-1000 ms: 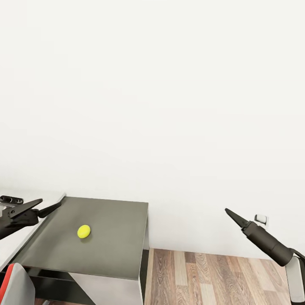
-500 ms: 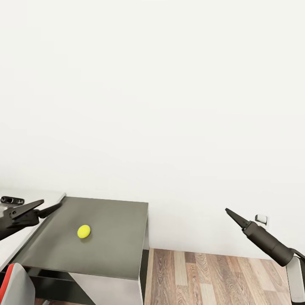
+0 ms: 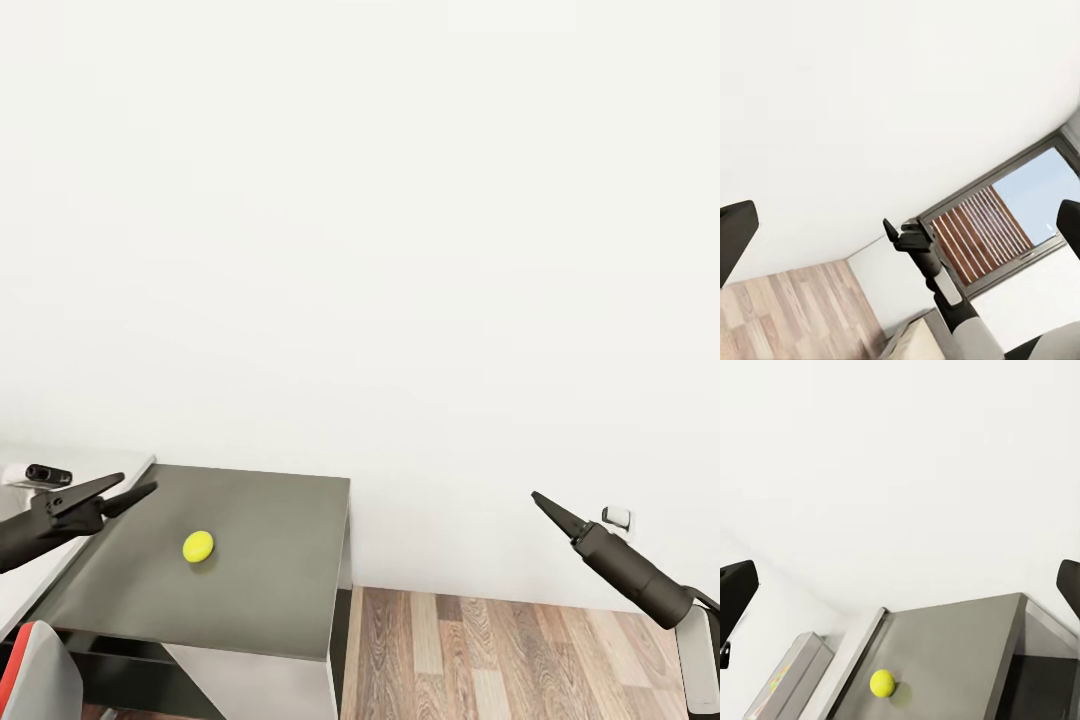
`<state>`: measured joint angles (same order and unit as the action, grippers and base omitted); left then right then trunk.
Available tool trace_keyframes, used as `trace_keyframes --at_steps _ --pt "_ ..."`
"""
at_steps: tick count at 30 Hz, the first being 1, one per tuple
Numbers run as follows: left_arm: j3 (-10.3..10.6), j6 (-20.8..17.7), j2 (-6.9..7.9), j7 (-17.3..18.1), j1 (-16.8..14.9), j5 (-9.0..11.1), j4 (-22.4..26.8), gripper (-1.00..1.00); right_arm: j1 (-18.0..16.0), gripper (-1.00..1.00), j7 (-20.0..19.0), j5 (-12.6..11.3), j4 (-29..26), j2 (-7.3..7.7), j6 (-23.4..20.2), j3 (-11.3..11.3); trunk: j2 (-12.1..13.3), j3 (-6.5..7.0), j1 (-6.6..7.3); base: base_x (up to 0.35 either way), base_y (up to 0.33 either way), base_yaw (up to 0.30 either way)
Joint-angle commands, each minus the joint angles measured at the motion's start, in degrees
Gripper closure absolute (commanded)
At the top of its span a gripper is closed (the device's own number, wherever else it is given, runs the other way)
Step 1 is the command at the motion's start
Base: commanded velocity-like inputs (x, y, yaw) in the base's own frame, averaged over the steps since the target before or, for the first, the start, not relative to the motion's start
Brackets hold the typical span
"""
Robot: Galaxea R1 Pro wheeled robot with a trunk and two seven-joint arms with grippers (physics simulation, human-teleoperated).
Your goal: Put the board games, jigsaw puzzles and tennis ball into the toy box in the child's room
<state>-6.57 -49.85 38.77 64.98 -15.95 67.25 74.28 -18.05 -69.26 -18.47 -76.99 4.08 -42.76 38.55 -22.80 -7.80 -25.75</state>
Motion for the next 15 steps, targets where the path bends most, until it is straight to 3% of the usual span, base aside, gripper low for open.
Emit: trace_keyframes --at_steps 1,3,4,15 --pt "0.0 -0.4 0.02 -0.3 0.0 0.2 0.0 -1.0 -0.1 -1.0 -0.1 -0.2 0.0 -0.01 -0.4 0.0 -0.1 -0.12 -0.04 0.0 0.0 0.0" --pt "0.0 -0.4 0.01 -1.0 -0.1 0.2 0.0 -1.0 -0.1 -1.0 0.0 -0.2 0.0 -0.02 -0.4 0.0 -0.1 -0.12 -0.04 0.0 0.0 0.0" --pt "0.1 -0.3 0.0 -14.1 -0.1 0.2 0.0 -1.0 -0.1 -1.0 0.3 -0.2 0.0 -0.06 -0.4 0.0 -0.1 -0.12 -0.04 0.0 0.0 0.0" --pt "0.1 -0.3 -0.01 -16.4 -0.1 0.2 0.1 -1.0 -0.1 -1.0 2.1 -0.3 0.0 -0.12 -0.4 0.0 -0.1 -0.12 -0.04 0.0 0.0 0.0"
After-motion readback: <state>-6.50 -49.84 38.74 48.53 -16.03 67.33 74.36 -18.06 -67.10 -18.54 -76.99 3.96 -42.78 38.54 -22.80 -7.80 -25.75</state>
